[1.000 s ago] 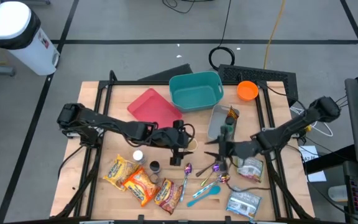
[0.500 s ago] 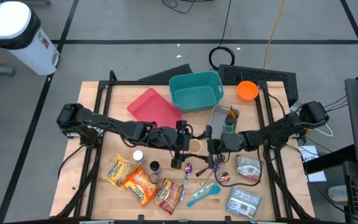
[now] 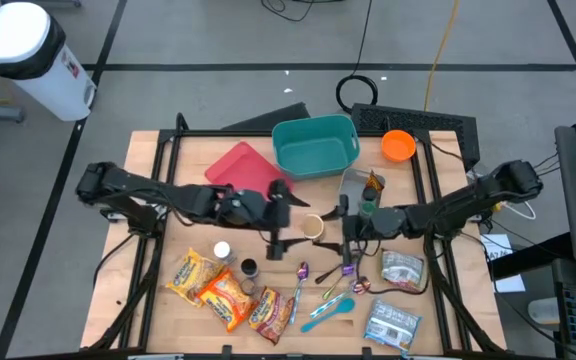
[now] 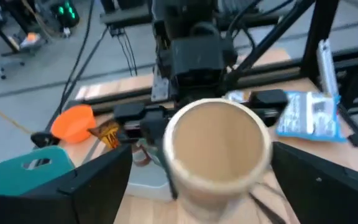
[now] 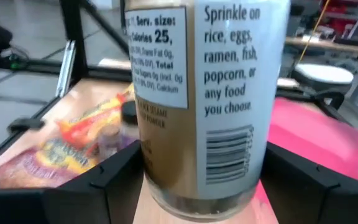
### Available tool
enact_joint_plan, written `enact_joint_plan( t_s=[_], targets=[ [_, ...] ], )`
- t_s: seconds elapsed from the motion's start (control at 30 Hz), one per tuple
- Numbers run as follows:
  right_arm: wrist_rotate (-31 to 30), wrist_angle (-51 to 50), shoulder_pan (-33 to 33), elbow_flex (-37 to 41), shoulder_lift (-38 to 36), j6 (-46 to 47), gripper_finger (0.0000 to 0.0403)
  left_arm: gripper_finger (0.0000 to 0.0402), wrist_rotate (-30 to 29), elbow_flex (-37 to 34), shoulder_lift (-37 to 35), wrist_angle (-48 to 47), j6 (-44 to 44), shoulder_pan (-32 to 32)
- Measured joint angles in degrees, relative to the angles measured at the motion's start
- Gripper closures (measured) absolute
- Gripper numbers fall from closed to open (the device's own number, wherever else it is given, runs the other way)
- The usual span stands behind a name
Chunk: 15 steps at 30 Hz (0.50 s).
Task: Pick & Place Food Item
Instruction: Put the gold spice bottle into the gray bin
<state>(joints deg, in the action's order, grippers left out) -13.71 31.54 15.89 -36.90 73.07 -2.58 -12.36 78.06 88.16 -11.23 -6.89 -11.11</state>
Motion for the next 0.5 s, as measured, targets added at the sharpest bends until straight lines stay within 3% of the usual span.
enact_joint_plan(
  t_s=[0.1,0.33,0.5],
  targets=[
    [0.9,-3.1,0.8,0.1,-2.9,0.1,0.0139,0.0041,1.3,-7.3,-3.1,7.3,-0.3,0.1],
    [-4.2,-2.1,2.8,0.1,-3.8,-1.9,0.0139,0.0066,2.0,-26.7,-3.1,45.9,1.7,2.4],
    [-7.1,-0.2,2.1,0.1,-1.9,-2.7,0.0139,0.0073,5.1,-29.8,1.3,54.9,5.5,3.6]
  ],
)
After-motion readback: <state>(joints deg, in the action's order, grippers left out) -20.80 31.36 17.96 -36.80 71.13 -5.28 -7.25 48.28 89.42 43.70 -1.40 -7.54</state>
